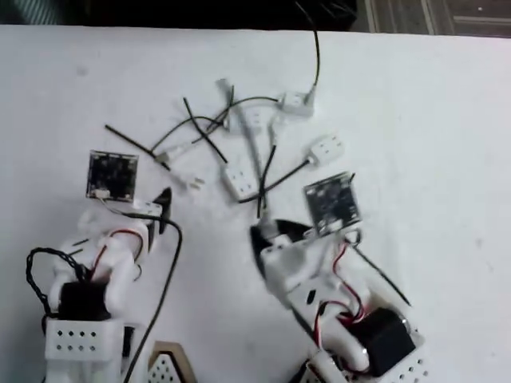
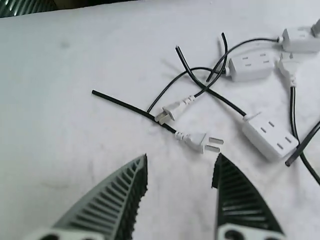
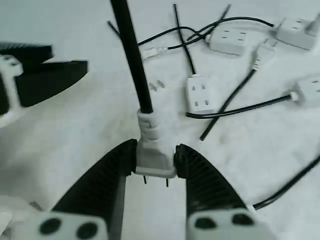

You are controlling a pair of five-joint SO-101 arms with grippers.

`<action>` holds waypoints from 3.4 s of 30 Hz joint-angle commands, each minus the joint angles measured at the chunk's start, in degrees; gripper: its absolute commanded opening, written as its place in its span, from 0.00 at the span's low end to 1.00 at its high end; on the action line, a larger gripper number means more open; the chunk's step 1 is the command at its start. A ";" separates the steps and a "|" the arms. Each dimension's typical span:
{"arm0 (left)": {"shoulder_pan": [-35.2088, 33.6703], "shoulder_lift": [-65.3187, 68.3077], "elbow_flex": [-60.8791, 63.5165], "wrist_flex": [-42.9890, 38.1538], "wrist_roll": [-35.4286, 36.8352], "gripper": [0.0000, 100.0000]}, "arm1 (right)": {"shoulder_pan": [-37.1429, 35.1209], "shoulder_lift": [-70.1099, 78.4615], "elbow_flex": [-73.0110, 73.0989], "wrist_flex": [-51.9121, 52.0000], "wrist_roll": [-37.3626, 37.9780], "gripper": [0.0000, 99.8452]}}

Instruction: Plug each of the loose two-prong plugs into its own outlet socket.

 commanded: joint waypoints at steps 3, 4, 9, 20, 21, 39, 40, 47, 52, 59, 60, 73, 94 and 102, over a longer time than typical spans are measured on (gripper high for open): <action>2.77 -0.48 -2.81 -3.52 4.84 0.22 | -8.57 -0.84 -2.20 -0.48 3.34 0.02; 3.82 -0.48 -2.90 -3.52 5.36 0.22 | -10.42 -0.84 -2.20 -0.48 3.43 0.02; 9.63 -0.48 -4.57 -2.81 7.30 0.22 | -15.34 -0.66 -2.46 -0.84 3.43 0.02; 20.79 -0.48 -10.55 9.41 6.95 0.22 | -17.10 -0.31 -0.88 -5.58 3.96 0.02; 21.67 -0.48 -10.55 9.85 6.95 0.22 | -17.10 -0.31 0.09 -6.20 4.92 0.02; 30.37 -0.57 -10.55 12.40 1.93 0.22 | -16.92 -0.22 6.59 -11.12 6.33 0.02; 30.37 -0.57 -10.64 12.48 1.93 0.22 | -16.92 -0.22 6.68 -11.03 6.33 0.02; 30.46 -0.57 -14.42 15.74 -2.55 0.22 | -16.75 4.18 7.56 -11.03 6.33 0.02; 29.93 -0.57 -14.15 15.65 -2.55 0.22 | -16.75 5.41 6.86 -10.95 6.33 0.02; 25.89 -0.57 -14.68 15.56 -2.37 0.22 | -16.75 5.41 5.63 -8.84 6.33 0.02; 24.04 -0.57 -14.68 15.30 -2.37 0.22 | -16.75 5.41 5.10 -7.87 6.33 0.02; 11.21 -0.13 -17.23 14.95 3.34 0.22 | 2.15 5.85 -0.26 -3.82 6.42 0.02; 26.59 28.26 -23.47 20.66 -5.19 0.28 | 38.64 5.41 -0.26 -1.98 6.42 0.02; 36.35 46.02 -30.59 20.48 -1.14 0.30 | 42.42 5.41 -0.35 -2.07 6.42 0.02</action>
